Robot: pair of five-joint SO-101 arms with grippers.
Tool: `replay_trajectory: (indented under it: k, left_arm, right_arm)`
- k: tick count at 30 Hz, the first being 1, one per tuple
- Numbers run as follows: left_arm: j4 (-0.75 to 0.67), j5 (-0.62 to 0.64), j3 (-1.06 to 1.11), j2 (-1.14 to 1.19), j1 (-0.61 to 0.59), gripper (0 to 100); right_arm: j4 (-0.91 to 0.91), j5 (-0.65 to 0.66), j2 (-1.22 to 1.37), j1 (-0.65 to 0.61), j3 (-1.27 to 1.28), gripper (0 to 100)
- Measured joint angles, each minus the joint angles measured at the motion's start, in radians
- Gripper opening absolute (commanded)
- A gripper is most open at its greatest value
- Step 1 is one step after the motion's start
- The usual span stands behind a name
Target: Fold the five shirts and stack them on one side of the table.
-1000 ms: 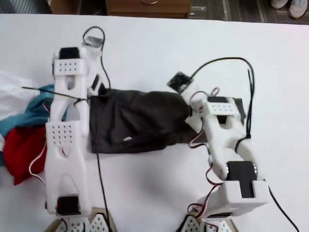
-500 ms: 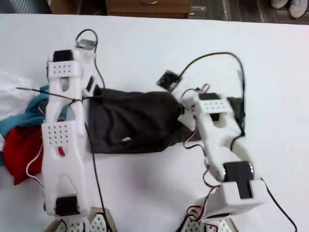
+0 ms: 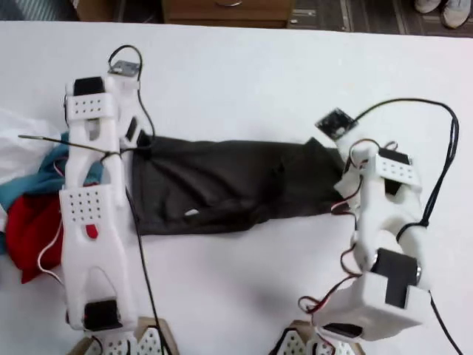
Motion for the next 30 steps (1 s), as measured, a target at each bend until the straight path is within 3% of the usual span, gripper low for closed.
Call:
replay_trajectory:
  k: [11,17,24,30]
  left_arm:
    - [0.008,0.0,0.0,0.0,0.0,25]
    - [0.008,0.0,0.0,0.0,0.0,25]
    - [0.008,0.0,0.0,0.0,0.0,25]
    - [0.008,0.0,0.0,-0.023,0.018,25]
  right_arm:
    - [0.005,0.163,0.051,0.089,-0.006,2.0]
    - [0.143,0.187,-0.069,0.1,-0.006,2.0]
    - [0.21,0.138,-0.356,-0.003,-0.006,2.0]
    - [0.175,0.041,-0.399,-0.138,0.017,2.0]
